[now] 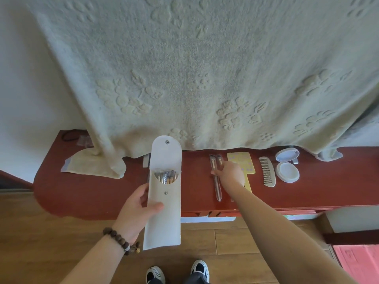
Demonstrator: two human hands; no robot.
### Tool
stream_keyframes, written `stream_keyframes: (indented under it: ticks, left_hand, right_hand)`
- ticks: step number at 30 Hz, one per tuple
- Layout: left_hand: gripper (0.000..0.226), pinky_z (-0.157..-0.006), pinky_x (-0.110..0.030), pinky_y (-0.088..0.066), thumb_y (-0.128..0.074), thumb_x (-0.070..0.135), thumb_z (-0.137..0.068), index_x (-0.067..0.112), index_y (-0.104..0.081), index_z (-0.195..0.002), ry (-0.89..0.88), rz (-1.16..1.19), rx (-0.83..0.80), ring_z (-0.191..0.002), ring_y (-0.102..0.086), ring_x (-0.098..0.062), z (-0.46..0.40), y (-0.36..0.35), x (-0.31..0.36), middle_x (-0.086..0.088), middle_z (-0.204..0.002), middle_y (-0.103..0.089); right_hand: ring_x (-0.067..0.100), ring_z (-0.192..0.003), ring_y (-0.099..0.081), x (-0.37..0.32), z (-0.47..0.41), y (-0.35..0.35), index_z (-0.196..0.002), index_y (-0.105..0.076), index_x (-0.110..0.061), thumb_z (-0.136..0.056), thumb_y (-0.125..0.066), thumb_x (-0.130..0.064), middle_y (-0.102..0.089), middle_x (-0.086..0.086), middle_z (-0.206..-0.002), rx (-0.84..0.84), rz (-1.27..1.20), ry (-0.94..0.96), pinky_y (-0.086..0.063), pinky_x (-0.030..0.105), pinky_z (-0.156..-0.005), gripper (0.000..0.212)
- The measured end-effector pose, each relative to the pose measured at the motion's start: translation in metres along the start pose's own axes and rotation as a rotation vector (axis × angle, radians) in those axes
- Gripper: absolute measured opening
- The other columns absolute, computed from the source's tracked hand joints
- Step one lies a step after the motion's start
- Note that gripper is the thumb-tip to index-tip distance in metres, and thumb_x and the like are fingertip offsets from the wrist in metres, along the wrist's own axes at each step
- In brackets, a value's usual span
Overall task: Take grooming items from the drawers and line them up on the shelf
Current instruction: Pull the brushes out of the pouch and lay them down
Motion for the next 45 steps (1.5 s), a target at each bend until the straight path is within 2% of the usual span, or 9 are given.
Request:
stream_keyframes:
  ticks: [5,7,9,11,18,23,30,41,45]
  left_hand:
    - [0.049,-0.091,-0.055,-0.051,-0.073,0.001,-0.076,0.024,-0.058,-0.117,-0.023,0.029,-0.062,-0.103,-0.065,-0.025,0.002,-0.003,0.011,-0.001,-0.109,-0.07]
    - [0.056,-0.091,-0.053,-0.052,-0.079,0.006,-0.07,0.022,-0.058,-0.119,-0.036,0.041,-0.122,-0.103,-0.066,-0.024,0.004,-0.009,0.019,-0.002,-0.109,-0.07]
    - [0.066,-0.089,-0.05,-0.053,-0.086,0.017,-0.059,0.022,-0.059,-0.119,-0.046,0.054,-0.176,-0.103,-0.066,-0.025,0.007,-0.015,0.026,-0.003,-0.109,-0.07]
    - [0.066,-0.087,-0.047,-0.054,-0.083,0.019,-0.058,0.022,-0.059,-0.119,-0.059,0.054,-0.214,-0.104,-0.066,-0.025,0.009,-0.02,0.032,-0.003,-0.109,-0.07]
    - [0.047,-0.087,-0.046,-0.054,-0.071,-0.005,-0.076,0.018,-0.061,-0.117,-0.079,0.052,-0.193,-0.101,-0.067,-0.026,0.014,-0.024,0.049,-0.005,-0.107,-0.071]
    - [0.044,-0.082,-0.042,-0.055,-0.069,-0.004,-0.078,0.012,-0.061,-0.118,-0.073,0.163,-0.188,-0.1,-0.068,-0.028,0.024,-0.019,0.078,-0.011,-0.11,-0.07]
    - [0.033,-0.073,-0.036,-0.058,-0.068,0.003,-0.076,0.006,-0.065,-0.108,-0.055,0.29,-0.255,-0.089,-0.071,-0.027,0.046,-0.021,0.122,-0.015,-0.101,-0.073]
    - [0.03,-0.081,-0.041,-0.056,-0.069,0.003,-0.079,0.003,-0.065,-0.109,-0.059,0.289,-0.192,-0.092,-0.07,-0.031,0.054,-0.015,0.13,-0.017,-0.1,-0.072]
    - [0.027,-0.073,-0.037,-0.058,-0.067,0.001,-0.08,0.001,-0.065,-0.107,-0.046,0.309,-0.196,-0.088,-0.071,-0.03,0.048,-0.016,0.125,-0.019,-0.1,-0.072]
  right_hand:
    - [0.018,-0.09,-0.062,-0.024,0.031,0.032,-0.113,-0.061,-0.017,-0.084,-0.065,-0.046,-0.066,0.001,-0.098,0.049,-0.322,0.201,-0.049,0.03,-0.072,0.041]
    - [0.016,-0.103,-0.062,-0.049,0.047,0.039,-0.125,-0.055,-0.02,-0.089,-0.06,-0.043,-0.065,0.002,-0.112,-0.099,-0.629,0.257,-0.05,0.028,-0.083,0.043]
    - [0.021,-0.111,-0.062,-0.078,0.063,0.045,-0.134,-0.045,-0.018,-0.092,-0.054,-0.04,-0.061,0.008,-0.123,-0.334,-0.98,0.291,-0.051,0.038,-0.094,0.048]
    - [0.023,-0.11,-0.064,-0.1,0.073,0.058,-0.135,-0.044,-0.019,-0.088,-0.055,-0.041,-0.063,0.009,-0.122,-0.452,-1.105,0.348,-0.052,0.04,-0.093,0.053]
    - [0.018,-0.078,-0.068,-0.131,0.1,0.107,-0.093,-0.074,-0.004,-0.087,-0.068,-0.014,-0.073,0.009,-0.085,-0.165,-0.834,0.574,-0.057,0.037,-0.076,0.014]
    - [0.005,-0.077,-0.069,-0.131,0.144,0.104,-0.087,-0.076,-0.01,-0.083,-0.07,-0.007,-0.075,-0.005,-0.08,-0.151,-0.732,0.708,-0.051,0.013,-0.072,0.008]
    - [0.009,-0.086,-0.069,-0.131,0.159,0.1,-0.091,-0.076,-0.008,-0.085,-0.067,-0.005,-0.076,0.001,-0.088,-0.171,-0.894,0.656,-0.053,0.017,-0.076,0.011]
    - [0.024,-0.094,-0.068,-0.136,0.166,0.098,-0.092,-0.075,-0.01,-0.088,-0.065,-0.01,-0.074,0.003,-0.091,-0.187,-0.759,0.724,-0.053,0.041,-0.088,0.012]
    - [0.014,-0.095,-0.066,-0.134,0.164,0.093,-0.095,-0.076,-0.012,-0.089,-0.062,-0.008,-0.072,0.0,-0.094,-0.167,-0.657,0.783,-0.052,0.034,-0.09,0.015]
Point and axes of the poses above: each hand's wrist, its own z-axis away from the middle knuckle, its own y-axis out of the back of the hand, x = y × z, the point moved 6 cm from there along -z, towards the middle knuckle
